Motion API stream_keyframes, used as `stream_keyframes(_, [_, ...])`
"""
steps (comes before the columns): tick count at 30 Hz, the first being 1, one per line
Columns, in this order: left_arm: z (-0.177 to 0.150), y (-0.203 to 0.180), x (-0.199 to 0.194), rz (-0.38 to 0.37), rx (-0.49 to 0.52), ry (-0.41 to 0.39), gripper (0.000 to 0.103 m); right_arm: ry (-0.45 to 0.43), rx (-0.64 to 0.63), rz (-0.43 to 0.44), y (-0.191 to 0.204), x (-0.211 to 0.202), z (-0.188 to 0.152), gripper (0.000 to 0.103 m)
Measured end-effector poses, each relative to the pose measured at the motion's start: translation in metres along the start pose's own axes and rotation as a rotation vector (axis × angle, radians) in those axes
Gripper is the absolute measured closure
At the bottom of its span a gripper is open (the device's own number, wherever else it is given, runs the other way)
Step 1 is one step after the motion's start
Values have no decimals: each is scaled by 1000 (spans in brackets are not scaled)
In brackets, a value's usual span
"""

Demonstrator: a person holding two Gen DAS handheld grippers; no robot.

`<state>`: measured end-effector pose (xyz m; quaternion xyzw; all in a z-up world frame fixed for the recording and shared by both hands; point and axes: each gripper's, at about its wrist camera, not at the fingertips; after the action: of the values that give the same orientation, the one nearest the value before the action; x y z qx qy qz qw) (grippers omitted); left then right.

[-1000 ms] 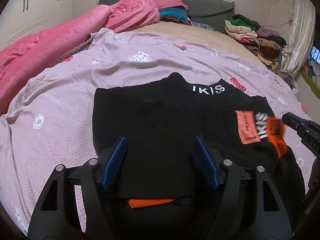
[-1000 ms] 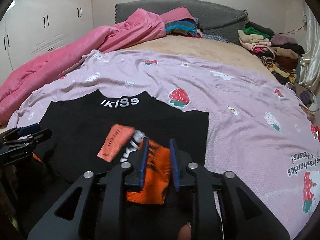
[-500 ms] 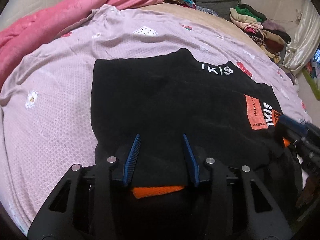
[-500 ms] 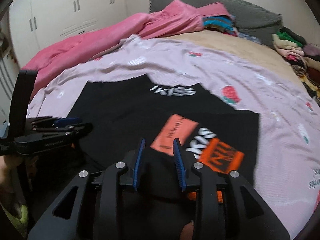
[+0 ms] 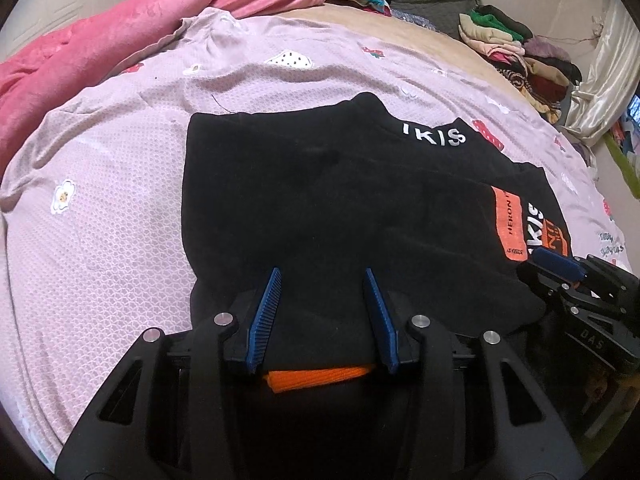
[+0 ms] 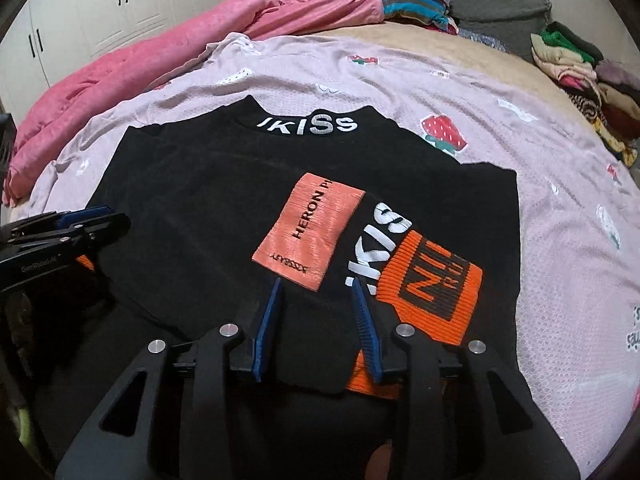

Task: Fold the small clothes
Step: 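Lower the orange cuff onto the shirt body with the right tool and open, then withdraw the right tool while the left tool moves to the black shirt hem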

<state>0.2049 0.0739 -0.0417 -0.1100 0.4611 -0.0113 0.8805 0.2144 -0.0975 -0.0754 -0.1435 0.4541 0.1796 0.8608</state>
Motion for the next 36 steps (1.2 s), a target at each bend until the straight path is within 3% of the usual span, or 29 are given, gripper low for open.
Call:
stream_keyframes(3, [1, 0, 0, -1, 0, -2, 67, -22, 1, 15, 4, -4, 1, 58])
stream_keyframes(13, [0, -2, -3, 1, 10, -10, 67, -89, 37, 37, 4, -27, -3, 48])
stream_keyframes(15, [0, -2, -4, -3, 11, -13, 67, -97, 42, 36, 4, -30, -5, 35])
stream_keyframes(17, [-1, -3, -6, -12, 11, -19, 67, -106, 47, 35, 4, -33, -6, 35])
stream_keyframes(20, [-2, -5, -10, -32, 13, -25, 58, -119, 58, 36, 3, -38, -7, 32])
stream_keyframes(25, [-3, -8, -17, -45, 22, -40, 47, -148, 74, 31, 0, -47, -8, 20])
stream_keyframes(28, [-4, -10, -21, -45, 23, -55, 42, -162, 82, 24, -1, -52, -9, 16])
stream_keyframes(30, [-4, -10, -23, -38, 21, -65, 31, -169, 86, 19, -2, -54, -10, 14])
stream_keyframes(33, [-3, -10, -25, -31, 16, -71, 29, -177, 93, 13, -4, -58, -11, 11])
stream_keyframes(36, [-3, -11, -28, -29, 15, -85, 17, -186, 102, 12, -6, -62, -13, 10])
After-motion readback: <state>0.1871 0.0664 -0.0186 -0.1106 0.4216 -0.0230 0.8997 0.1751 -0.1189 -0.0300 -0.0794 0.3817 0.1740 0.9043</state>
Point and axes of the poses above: each gripper's, at about its wrist camera, not at the fingertips, and x roughly the way its jaws point, y to its left, z to its top, and after that the axes turned 5 degrees about -x, right-handed
